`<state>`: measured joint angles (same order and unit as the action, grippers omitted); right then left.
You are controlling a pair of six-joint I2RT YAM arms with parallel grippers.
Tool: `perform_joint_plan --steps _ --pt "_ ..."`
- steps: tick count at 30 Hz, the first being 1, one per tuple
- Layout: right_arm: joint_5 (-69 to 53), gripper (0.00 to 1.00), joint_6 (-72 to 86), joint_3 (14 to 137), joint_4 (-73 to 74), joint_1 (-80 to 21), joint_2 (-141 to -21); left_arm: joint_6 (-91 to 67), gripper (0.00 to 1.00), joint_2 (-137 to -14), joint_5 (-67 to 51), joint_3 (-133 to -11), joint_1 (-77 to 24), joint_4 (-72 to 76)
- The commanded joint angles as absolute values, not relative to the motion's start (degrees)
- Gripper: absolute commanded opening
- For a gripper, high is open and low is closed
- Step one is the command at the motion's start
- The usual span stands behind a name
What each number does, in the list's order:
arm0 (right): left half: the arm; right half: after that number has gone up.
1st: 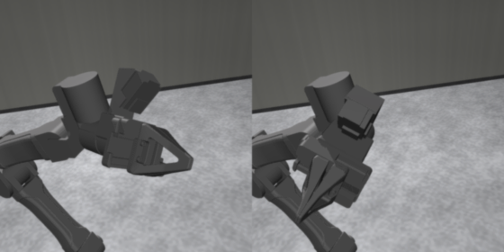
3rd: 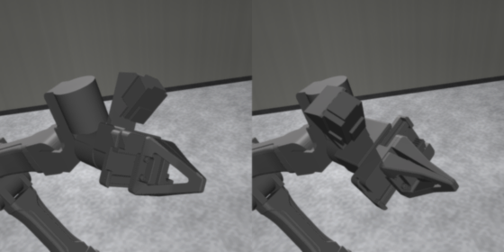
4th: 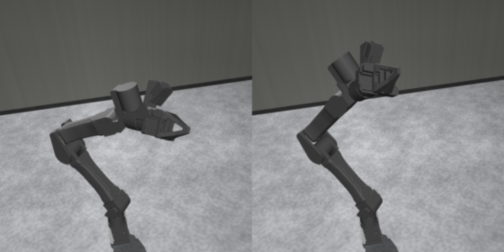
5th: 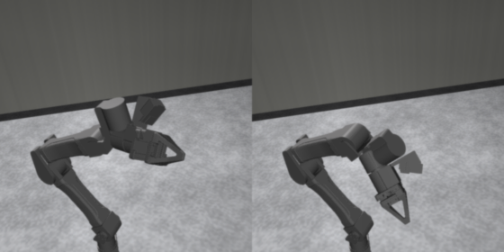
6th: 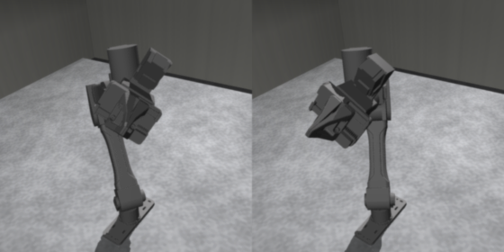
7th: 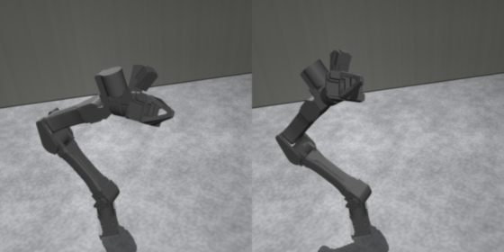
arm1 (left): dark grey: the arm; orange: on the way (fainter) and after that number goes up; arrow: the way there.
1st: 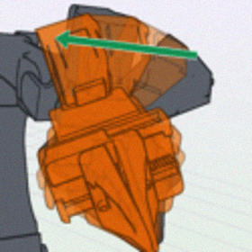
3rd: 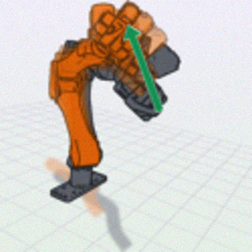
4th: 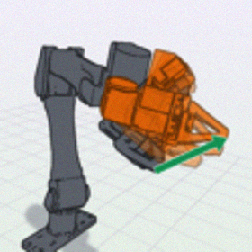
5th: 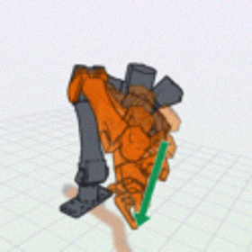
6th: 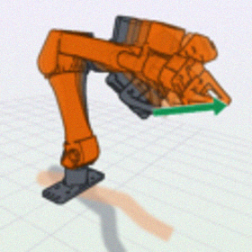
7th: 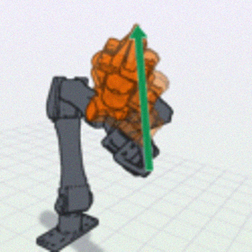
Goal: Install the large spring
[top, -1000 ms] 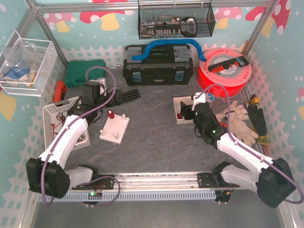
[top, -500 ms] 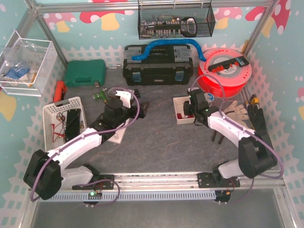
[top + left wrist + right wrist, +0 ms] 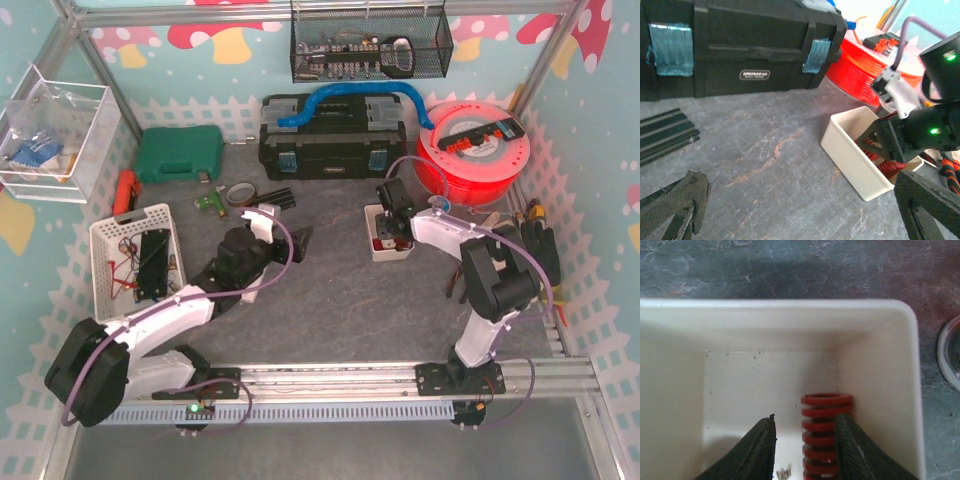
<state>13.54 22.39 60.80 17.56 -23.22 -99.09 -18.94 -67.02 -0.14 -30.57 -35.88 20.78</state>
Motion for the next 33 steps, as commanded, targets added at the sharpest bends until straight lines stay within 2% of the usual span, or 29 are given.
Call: perform_joint_plan --steps 1,6,11,21,27,33 --pt "16.2 0.36 24.2 64.3 19.8 -22.9 -103.1 -17.4 0.99 -64.9 1.9 -29.4 -36.5 23.8" --pt "16.0 0.36 24.5 66.2 20.2 -22.8 -107.6 -17.2 0.99 -65.8 1.8 -30.0 -36.7 23.2" --pt "14.9 0.4 24.0 67.1 20.0 -22.9 -110.1 -16.9 0.99 -65.6 2.4 -30.1 -36.9 23.0" --pt "14.2 0.41 21.9 66.0 19.1 -22.9 -111.0 -16.5 0.99 -65.1 3.6 -30.1 -37.2 22.6" --pt "13.8 0.26 18.2 64.5 15.6 -22.9 -105.7 -16.8 0.99 -65.0 4.4 -30.0 -37.2 22.5" --pt "15.6 0.17 14.5 64.9 14.6 -22.8 -98.9 -17.0 0.99 -64.4 5.2 -30.1 -37.2 21.8"
